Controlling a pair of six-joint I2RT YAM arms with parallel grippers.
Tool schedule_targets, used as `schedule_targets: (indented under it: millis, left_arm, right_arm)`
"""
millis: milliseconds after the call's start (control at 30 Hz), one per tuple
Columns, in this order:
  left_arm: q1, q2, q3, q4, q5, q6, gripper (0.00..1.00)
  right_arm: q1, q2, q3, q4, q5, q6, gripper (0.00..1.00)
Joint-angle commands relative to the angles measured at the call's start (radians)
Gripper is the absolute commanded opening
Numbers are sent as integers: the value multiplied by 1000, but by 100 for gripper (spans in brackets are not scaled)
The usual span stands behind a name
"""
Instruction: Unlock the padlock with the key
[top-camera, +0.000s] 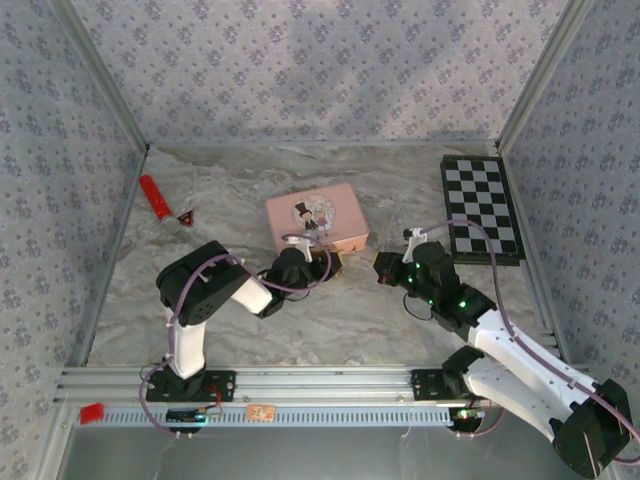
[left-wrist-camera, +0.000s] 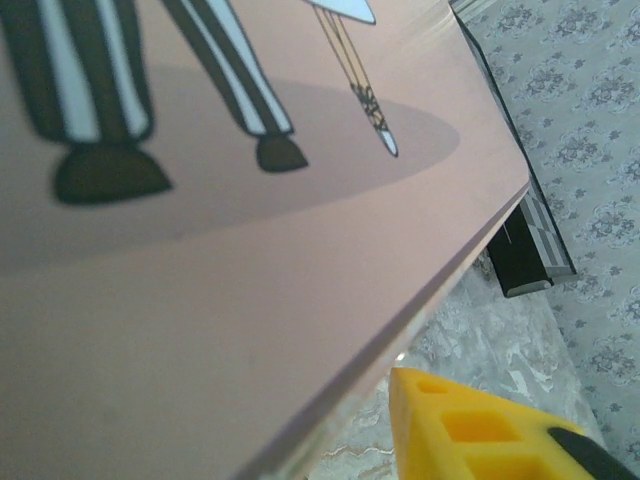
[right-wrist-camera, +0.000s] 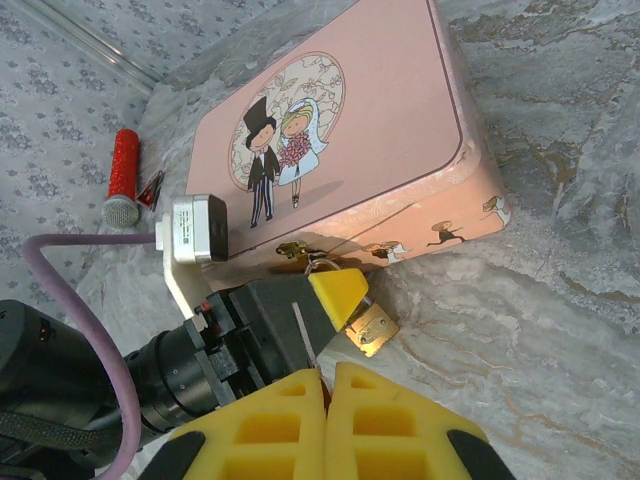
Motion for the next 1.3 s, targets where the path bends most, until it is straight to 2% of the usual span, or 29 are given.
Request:
schedule_targets:
  millis: [0, 300, 633, 967, 1267]
  left_arm:
    - [5, 65, -29, -130, 48, -87, 30]
    - [12, 60, -45, -96, 56, -98, 18]
    - [23, 37, -78, 6, 91, -165, 13]
    - [37, 60, -85, 79, 125, -227, 9]
    - [49, 46, -79, 55, 164, -288, 8]
  right_arm:
    - [5, -17, 5, -13, 11, 17, 0]
    - [7, -11, 2, -10, 11, 24, 0]
    - [7, 37, -69, 45, -60, 103, 0]
    - [7, 102, -198, 207, -118, 224, 0]
    - [21, 315, -257, 519, -207, 261, 0]
